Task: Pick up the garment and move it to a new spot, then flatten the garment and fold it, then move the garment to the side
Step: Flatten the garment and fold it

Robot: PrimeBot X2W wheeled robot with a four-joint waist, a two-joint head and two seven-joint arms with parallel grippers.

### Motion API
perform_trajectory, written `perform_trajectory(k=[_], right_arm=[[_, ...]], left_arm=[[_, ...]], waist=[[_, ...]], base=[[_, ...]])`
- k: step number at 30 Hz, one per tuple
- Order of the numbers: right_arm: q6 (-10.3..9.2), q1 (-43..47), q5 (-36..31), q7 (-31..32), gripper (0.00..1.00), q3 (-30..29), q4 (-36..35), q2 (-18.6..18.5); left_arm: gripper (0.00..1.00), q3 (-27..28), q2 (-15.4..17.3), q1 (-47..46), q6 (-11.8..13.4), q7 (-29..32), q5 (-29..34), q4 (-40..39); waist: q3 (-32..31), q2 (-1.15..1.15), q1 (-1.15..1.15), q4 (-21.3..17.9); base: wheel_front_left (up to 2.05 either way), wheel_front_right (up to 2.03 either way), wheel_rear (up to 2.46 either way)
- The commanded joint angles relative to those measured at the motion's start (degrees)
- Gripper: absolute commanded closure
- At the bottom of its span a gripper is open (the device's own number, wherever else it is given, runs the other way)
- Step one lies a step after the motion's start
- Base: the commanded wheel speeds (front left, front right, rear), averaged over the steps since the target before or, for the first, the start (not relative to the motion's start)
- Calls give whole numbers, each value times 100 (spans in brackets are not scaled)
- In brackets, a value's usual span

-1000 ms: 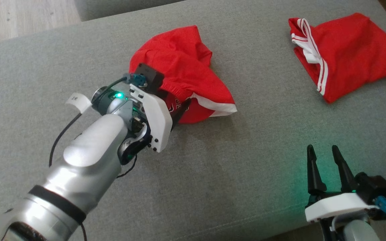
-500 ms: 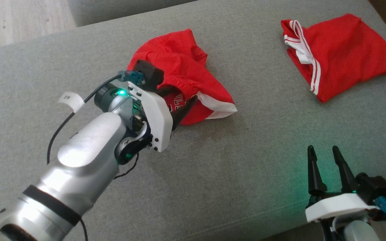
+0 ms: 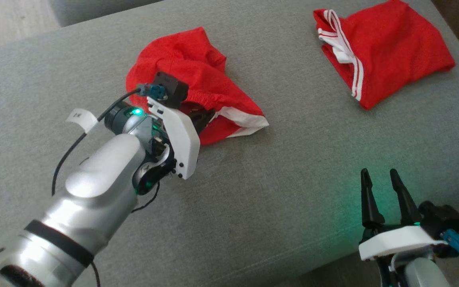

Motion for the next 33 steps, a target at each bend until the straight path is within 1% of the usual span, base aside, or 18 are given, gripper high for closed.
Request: perform_trajectory(k=[1,3,6,11,15,18,21,24,26,28,30,33], right_arm=[[-4,-156,43,-62,0,145,-117,-47],[-4,-140,55,-62,0,133,-108,-47],[-4,-121,51,-62,0,106,-99,-47],[-4,-147,46,-62,0,121,-102,-47],[-4,-147,46,-62,0,149,-101,-47],[-4,-127,39,-62,0,130,-105,-47],[-4,-102,19,-62,0,86,-98,-47],[-4,-107,-3,-62,0,40,-84,-47],[-4,-128,-1,-62,0,20,-86,-47],[-4,-129,3,-62,0,10,-88,-47],[-4,-108,5,-62,0,-23,-97,-47],[-4,-35,-10,-62,0,-87,-107,-47]], left_arm=[[100,242,57,-462,26,-29,12,-114],[100,326,1,-589,42,-61,-42,-103],[100,533,-87,-863,131,-101,-149,-100],[100,840,-183,-1377,329,-192,-220,31],[100,1151,-325,-1785,560,-540,-247,225],[100,1225,-432,-2095,714,-846,-99,372],[100,1212,-559,-2324,811,-1124,62,480],[100,1241,-704,-2443,882,-1371,111,519],[100,1168,-734,-2439,852,-1408,158,487],[100,1134,-725,-2383,816,-1365,142,456],[100,978,-604,-2199,736,-1117,148,357],[100,674,-178,-1777,631,-483,160,9]], waist=[[1,0,0,-52],[-20,0,0,-76],[-59,0,0,-88],[-116,0,0,-136],[-137,0,0,-180],[-144,0,0,-186],[-161,0,0,-161],[-162,0,0,-108],[-164,0,0,-65],[-174,0,0,-43],[-194,0,0,21],[-216,0,0,167]], base=[[0,0,0],[0,0,0],[0,0,0],[0,0,0],[0,0,0],[0,0,0],[0,0,0],[0,0,0],[0,0,0],[0,0,0],[0,0,0],[0,0,0]])
